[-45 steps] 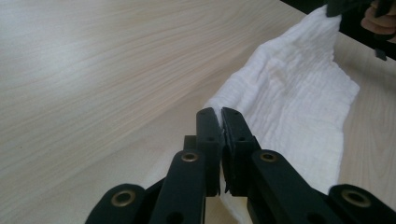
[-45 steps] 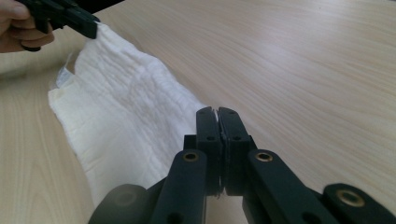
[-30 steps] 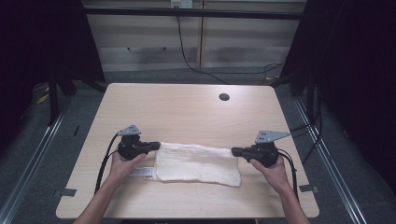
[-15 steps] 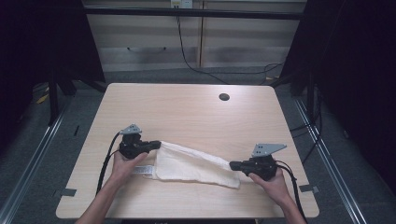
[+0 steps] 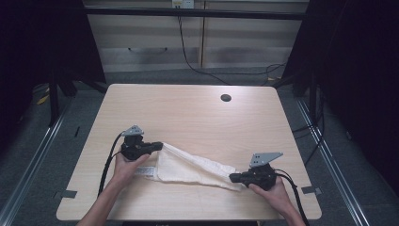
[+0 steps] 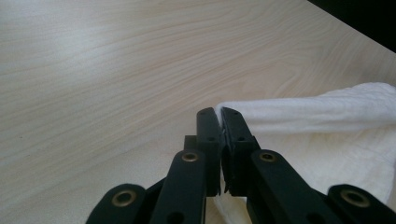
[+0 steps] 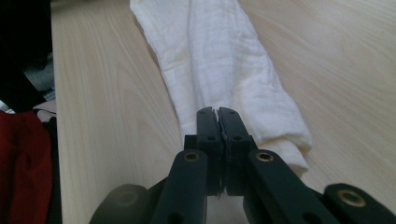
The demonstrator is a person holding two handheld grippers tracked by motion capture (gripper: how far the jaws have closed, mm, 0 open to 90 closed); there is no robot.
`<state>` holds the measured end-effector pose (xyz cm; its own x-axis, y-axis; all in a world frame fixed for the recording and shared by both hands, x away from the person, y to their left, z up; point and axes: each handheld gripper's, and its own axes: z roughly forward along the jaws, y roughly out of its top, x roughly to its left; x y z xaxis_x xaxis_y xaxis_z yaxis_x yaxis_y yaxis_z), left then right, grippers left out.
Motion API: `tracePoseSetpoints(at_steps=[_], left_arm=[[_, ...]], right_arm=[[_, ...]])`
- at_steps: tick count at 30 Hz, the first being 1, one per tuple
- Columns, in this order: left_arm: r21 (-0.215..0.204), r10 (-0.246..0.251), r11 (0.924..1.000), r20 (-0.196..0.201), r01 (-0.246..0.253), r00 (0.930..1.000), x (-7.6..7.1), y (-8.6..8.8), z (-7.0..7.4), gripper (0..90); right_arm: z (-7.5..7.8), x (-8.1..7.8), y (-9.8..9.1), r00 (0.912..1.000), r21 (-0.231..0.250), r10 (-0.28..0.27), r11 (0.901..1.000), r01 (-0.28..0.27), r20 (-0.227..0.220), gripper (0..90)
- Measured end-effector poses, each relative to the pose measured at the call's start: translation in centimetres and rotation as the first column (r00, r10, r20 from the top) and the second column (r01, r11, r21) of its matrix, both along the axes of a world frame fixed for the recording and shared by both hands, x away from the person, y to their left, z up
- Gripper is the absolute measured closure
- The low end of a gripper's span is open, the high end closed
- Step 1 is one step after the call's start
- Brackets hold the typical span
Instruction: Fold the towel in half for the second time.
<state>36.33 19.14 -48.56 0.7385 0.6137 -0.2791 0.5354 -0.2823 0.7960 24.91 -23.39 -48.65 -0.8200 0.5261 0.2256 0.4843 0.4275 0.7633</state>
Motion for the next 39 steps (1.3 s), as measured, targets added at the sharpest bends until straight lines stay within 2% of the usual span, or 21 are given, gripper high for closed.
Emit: tracePoseSetpoints(at_steps=[5,11,15,19,21,26,28,31,36,39], left_arm=[[0.014,-0.004,0.9999,-0.002,0.004,1.0,-0.1,-0.2,-0.1,87.1],[-0.002,-0.007,1.0,0.011,0.007,0.9999,-0.2,-0.5,0.2,87.1],[-0.037,-0.016,0.9992,0.036,0.018,0.9992,-0.3,-0.5,1.2,87.0],[-0.068,-0.033,0.997,0.047,0.036,0.9984,-0.2,-0.6,1.9,86.8],[-0.054,-0.043,0.9975,0.059,0.046,0.9973,-0.2,-0.9,2.2,86.8],[-0.051,-0.085,0.9945,0.113,0.091,0.99,-0.8,-1.4,3.4,86.7],[-0.057,-0.101,0.9925,0.116,0.109,0.988,-1.1,-1.4,3.6,86.6],[-0.036,-0.126,0.9907,0.134,0.131,0.983,-1.6,-1.3,3.5,86.6],[-0.025,-0.161,0.9858,0.144,0.166,0.9764,-2.6,-1.0,3.5,86.6],[-0.01,-0.173,0.9844,0.137,0.176,0.9753,-3.2,-0.7,3.4,86.4]], right_arm=[[-0.3,-0.2,0.4,0.9997,-0.039,0.019,0.9991,-0.019,-0.018,88.7],[-1.3,-0.5,1.1,0.9973,-0.079,0.049,0.9955,-0.053,-0.056,88.8],[-1.4,-0.4,1.2,0.9971,-0.067,0.038,0.9969,-0.042,-0.066,89.0],[-1.4,-0.3,1.3,0.998,-0.074,0.025,0.9968,-0.03,-0.057,89.0],[-1.5,-0.3,1.3,0.9983,-0.074,0.019,0.997,-0.023,-0.056,89.1],[-1.5,-0.1,1.2,0.9979,-0.071,-0.004,0.9975,-0.001,-0.065,89.1],[-1.5,0.0,1.2,0.9979,-0.072,-0.01,0.9974,0.006,-0.064,89.1],[-1.5,0.0,1.2,0.9977,-0.07,-0.017,0.9975,0.013,-0.066,89.1],[-1.5,0.0,1.2,0.9972,-0.067,-0.025,0.9975,0.02,-0.071,89.1],[-1.4,0.1,1.3,0.9971,-0.074,-0.02,0.9971,0.014,-0.074,89.1]])
